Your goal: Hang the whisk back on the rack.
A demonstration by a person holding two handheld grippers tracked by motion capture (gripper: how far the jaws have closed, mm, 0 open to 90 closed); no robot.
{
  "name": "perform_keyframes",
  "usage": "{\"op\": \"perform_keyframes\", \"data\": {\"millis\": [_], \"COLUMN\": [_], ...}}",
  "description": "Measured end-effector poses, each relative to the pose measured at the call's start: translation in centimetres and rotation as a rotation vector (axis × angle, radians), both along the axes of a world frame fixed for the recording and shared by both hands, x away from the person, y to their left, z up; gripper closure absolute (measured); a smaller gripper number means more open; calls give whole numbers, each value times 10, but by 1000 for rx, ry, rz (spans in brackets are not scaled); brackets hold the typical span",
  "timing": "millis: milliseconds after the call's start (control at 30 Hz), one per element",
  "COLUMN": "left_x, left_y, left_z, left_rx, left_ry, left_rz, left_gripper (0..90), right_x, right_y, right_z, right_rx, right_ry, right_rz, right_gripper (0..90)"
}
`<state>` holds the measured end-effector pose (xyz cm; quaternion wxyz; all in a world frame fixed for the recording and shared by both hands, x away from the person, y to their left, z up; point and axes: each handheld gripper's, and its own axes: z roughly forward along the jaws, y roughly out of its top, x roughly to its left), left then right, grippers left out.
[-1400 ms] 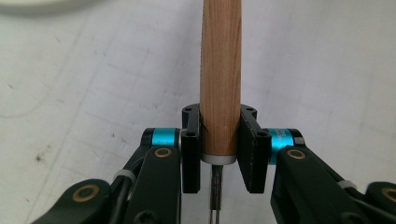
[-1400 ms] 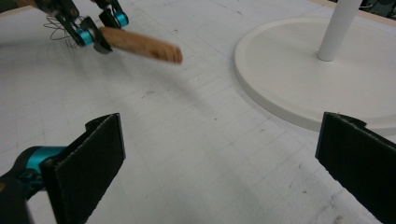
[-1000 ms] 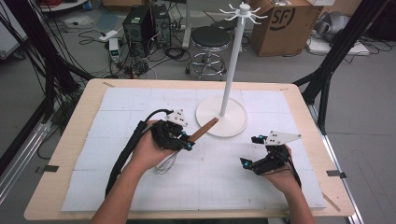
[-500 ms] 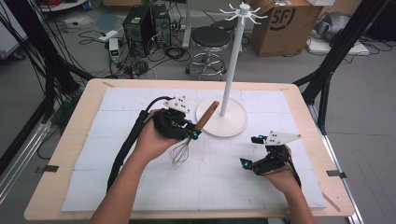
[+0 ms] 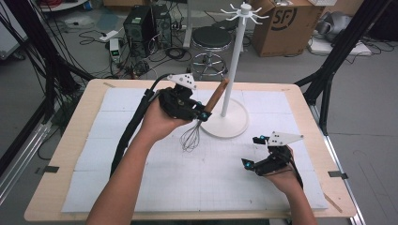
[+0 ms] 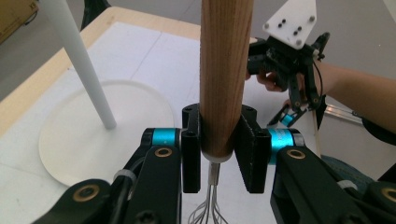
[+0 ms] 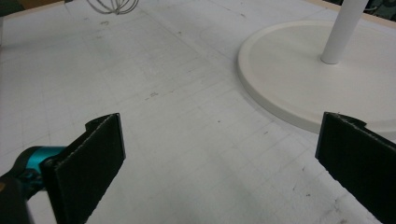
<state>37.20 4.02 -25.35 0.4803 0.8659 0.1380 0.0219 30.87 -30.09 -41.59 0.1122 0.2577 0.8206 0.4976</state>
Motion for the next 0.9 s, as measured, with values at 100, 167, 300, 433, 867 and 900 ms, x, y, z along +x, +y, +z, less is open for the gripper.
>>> {"op": "perform_keyframes", "data": {"millis": [100, 167, 300, 433, 867, 900], "left_x": [4, 7, 12, 24, 46, 47], "left_y": [-5, -9, -16, -23, -16, -15], "left_z": [11, 17, 28, 42, 61, 62], "left_rx": [-9, -11, -24, -17, -81, -80], "left_ry": [-6, -7, -20, -37, -27, -26], "left_rz": [-6, -7, -9, -11, -19, -17], "left_gripper": [735, 735, 734, 734, 734, 734], "right_x": [0, 0, 0, -3, -5, -5], "right_y": [1, 1, 0, 0, -3, -3], "right_z": [0, 0, 1, 4, 10, 10], "right_rx": [-3, -1, -1, -7, -3, -3], "right_ry": [-5, -5, -13, -20, -37, -37], "right_rz": [3, 4, -1, 1, 2, 2], "right_gripper": [4, 4, 4, 4, 4, 4]}}
